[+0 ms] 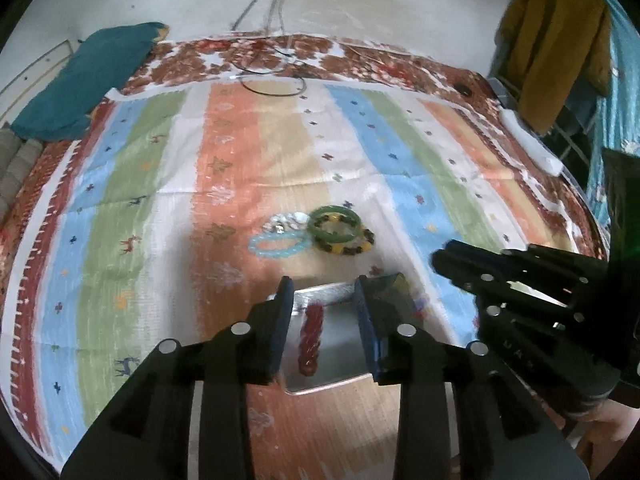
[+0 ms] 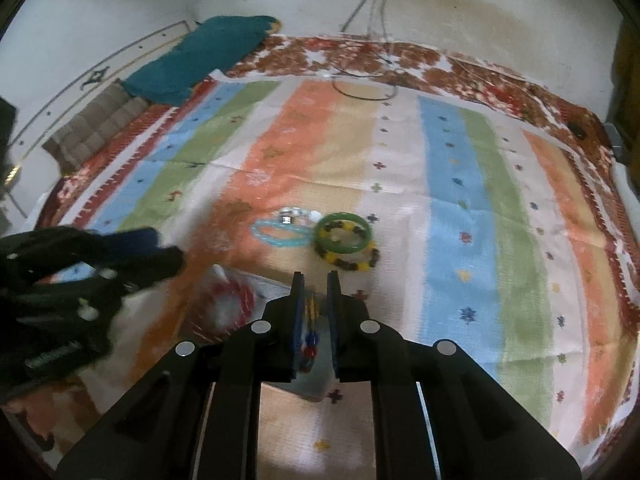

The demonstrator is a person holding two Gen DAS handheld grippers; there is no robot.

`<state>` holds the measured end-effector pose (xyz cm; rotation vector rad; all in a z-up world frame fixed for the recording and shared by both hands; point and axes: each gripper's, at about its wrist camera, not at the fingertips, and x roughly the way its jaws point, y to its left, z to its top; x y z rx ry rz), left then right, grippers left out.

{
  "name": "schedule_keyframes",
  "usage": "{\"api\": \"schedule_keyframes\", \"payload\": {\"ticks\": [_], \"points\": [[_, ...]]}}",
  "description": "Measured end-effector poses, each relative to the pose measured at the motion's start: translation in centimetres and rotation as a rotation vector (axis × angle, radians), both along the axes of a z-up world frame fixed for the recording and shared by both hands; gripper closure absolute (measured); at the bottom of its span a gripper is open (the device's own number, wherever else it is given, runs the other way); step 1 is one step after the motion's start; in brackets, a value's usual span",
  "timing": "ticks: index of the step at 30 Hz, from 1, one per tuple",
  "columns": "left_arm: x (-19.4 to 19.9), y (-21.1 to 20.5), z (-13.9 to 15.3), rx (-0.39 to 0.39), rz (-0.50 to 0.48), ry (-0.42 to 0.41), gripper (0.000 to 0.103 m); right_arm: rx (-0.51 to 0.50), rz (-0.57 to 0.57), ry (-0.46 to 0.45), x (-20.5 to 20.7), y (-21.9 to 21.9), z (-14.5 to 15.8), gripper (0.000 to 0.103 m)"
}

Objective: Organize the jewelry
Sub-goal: 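Carry both bracelets over the silver tin and open both tools, then move both tools back over the green jade bangle and white bead bracelet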

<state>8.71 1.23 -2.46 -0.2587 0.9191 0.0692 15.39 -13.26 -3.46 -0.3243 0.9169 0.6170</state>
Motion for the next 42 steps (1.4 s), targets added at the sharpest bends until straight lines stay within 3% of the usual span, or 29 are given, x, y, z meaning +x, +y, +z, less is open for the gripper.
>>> {"api": "schedule_keyframes", "payload": {"ticks": [2,7,14,18,21,30,42], "points": [[0.0,0.5,-0.1,0.002,0.026,0.003,0.072,-0.014,-0.022,-0.005,0.4,-0.2,-0.2,0.077],[0.4,1.5,-0.4,-0.005,0.061,0.018,0.069,-0.015,-0.056,0.01,1.5,-0.8,-0.3,0.074],[1.5,2.3,-1.3,0.015,0.081,0.05,0.063,-0.044,-0.067,0.021,2.6,-0.3,-0.9,0.06],[2.6,2.8,-2.0,0.025,0.096,0.079,0.063,-0.029,-0.078,0.086,3.9,-0.3,-1.6,0.059],[3.4,3.1,-2.4,0.035,0.099,0.095,0.063,-0.1,-0.089,0.023,4.2,0.3,-1.9,0.055],[5.7,3.4,-3.3,0.08,0.09,0.133,0.061,-0.132,-0.082,0.033,5.7,1.4,-2.8,0.047],[8.7,4.5,-5.3,0.097,0.081,0.191,0.059,-0.155,-0.099,0.071,8.4,2.0,-4.1,0.046]]}}
